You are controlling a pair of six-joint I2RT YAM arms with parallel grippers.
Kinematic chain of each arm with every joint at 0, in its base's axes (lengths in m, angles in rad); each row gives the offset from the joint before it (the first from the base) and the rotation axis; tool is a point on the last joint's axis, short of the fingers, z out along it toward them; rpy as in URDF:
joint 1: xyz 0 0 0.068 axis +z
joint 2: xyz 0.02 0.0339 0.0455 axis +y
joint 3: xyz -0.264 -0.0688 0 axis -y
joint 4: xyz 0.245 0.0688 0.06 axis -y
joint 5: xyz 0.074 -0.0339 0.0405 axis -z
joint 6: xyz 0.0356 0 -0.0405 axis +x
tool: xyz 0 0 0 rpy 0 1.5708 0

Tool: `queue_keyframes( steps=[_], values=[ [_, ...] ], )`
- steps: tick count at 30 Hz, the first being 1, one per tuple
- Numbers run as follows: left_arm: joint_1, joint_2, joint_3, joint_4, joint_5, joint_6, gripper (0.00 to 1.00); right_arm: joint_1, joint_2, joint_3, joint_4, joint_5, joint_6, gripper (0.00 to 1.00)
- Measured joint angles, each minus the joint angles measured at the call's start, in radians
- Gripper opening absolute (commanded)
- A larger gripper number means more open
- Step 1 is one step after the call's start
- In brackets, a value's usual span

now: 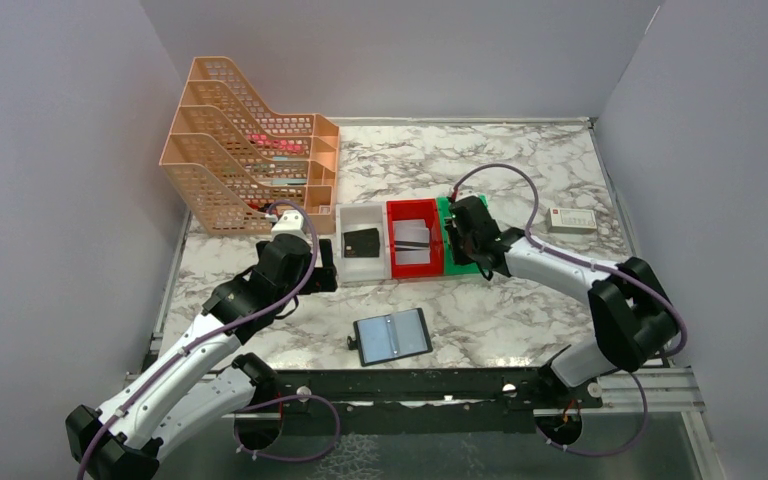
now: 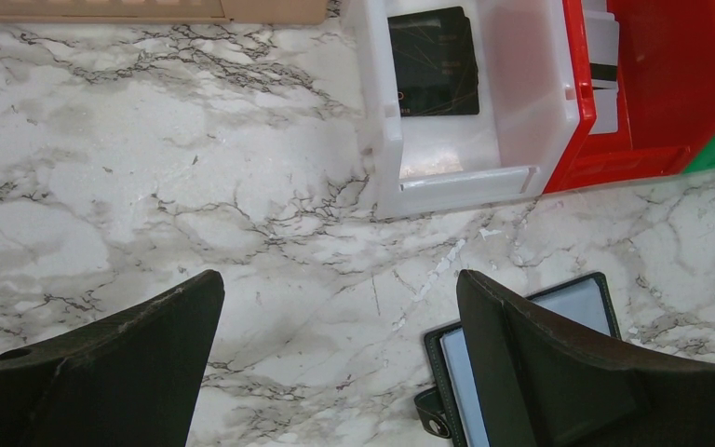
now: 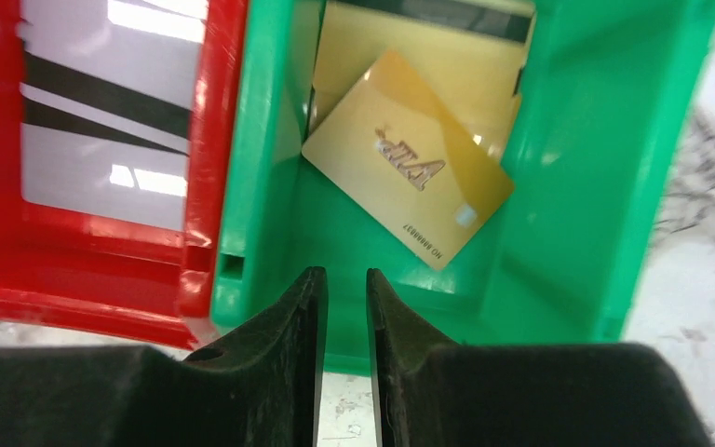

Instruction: Take the credit cards out of the card holder

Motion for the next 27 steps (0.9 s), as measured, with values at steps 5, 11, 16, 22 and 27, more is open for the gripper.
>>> queue_keyframes(
  steps=[5, 11, 16, 22, 27],
  values=[
    [0.000, 0.000, -0.005, 0.000, 0.000, 0.000, 0.99, -0.001, 0.078, 0.000, -0.002, -0.021, 0.052, 0.25],
    [0.000, 0.006, -0.008, 0.000, 0.001, 0.000, 0.99, -0.031, 0.126, 0.000, 0.002, 0.021, 0.068, 0.25],
    [0.000, 0.011, -0.008, 0.000, 0.003, 0.000, 0.99, -0.087, 0.139, 0.000, 0.005, 0.089, 0.067, 0.25],
    [0.000, 0.014, -0.008, 0.000, 0.003, 0.000, 0.99, -0.106, 0.138, 0.000, 0.008, 0.158, 0.064, 0.26],
    [0.000, 0.020, -0.008, 0.000, 0.003, 0.000, 0.99, -0.106, 0.110, 0.000, 0.008, 0.137, 0.057, 0.25]
  ],
)
